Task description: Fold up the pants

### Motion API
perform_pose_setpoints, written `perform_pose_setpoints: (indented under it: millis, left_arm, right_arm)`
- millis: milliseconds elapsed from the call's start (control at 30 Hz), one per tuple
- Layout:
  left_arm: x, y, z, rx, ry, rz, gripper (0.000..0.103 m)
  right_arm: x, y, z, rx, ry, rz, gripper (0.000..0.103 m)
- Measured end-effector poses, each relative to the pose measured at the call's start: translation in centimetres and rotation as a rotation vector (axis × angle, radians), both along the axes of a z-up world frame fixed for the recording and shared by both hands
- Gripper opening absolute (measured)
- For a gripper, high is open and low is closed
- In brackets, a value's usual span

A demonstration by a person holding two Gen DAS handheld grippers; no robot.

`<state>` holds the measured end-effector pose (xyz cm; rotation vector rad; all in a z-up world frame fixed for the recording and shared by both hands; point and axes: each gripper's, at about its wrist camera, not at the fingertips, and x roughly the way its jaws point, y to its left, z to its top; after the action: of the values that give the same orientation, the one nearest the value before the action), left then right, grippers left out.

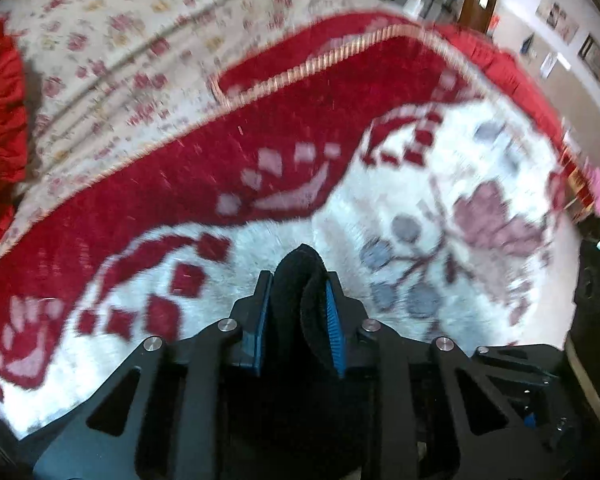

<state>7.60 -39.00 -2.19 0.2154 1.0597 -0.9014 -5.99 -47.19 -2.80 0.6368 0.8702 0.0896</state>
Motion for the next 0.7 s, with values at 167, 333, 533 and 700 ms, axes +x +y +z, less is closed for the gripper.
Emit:
perform_pose_setpoints:
  millis: [167,333,533,700]
  left_arm:
    - [-0.1,5.5,5.2,-0.08,-0.065,0.047,0.024]
    - [0.4,15.7,7.4,-0.113,-0.087,0.201,0.024]
    - [0.6,25.4,3.2,-0.05,-0.007,0.396,0.024]
    - [-0.4,30.4,1.0,-0.057,0.06,0.509,0.024]
  right_arm:
    - [0.7,3.9,5.4,-0.027,-0.112,0.106,0.014]
    - [2.4,11.3,7.8,-0.023,-0.169,0.295,0.014]
    - [6.4,20.9,2.3,0.013,-0.066,0.5,0.015]
    - [6.4,23.8,0.0,0.056,0.027,0.604,0.026]
